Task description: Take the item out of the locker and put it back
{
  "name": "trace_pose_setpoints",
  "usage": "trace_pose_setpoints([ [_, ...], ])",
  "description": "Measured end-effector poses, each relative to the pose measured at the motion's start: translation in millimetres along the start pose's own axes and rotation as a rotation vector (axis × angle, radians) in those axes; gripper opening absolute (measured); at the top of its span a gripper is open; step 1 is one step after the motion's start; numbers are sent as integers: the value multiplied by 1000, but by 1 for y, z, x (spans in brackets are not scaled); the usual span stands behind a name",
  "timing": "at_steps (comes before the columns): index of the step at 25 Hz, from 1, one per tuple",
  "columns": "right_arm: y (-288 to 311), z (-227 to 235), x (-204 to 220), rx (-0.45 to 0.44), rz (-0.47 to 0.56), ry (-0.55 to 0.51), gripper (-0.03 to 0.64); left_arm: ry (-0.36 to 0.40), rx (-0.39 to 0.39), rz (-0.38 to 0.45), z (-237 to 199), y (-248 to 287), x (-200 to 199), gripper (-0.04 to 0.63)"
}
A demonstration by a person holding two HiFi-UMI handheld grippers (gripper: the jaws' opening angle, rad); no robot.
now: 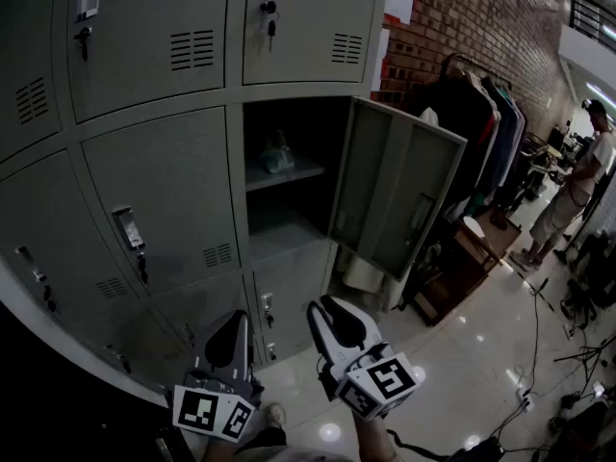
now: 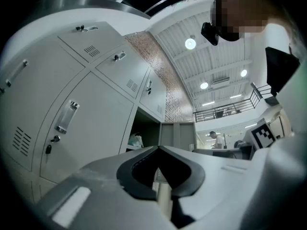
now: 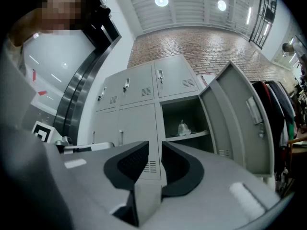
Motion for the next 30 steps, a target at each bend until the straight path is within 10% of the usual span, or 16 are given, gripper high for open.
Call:
trace_pose_setpoints([
  [11,123,78,-8,36,-44,26,148,-17,-20,-13,-69,115,-6,5],
  [30,335,154,-78,73,-260,-210,390,-5,-178,50,-111,129,-20,5],
])
Point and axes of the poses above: the fingertips, and each gripper's own axes: y forward along the fingers, z to its right, x out of its underside, the point moved 5 cm from there along -y, backward along the fingers, and after that the axes turned 9 degrees about -z, right-handed, at the moved point
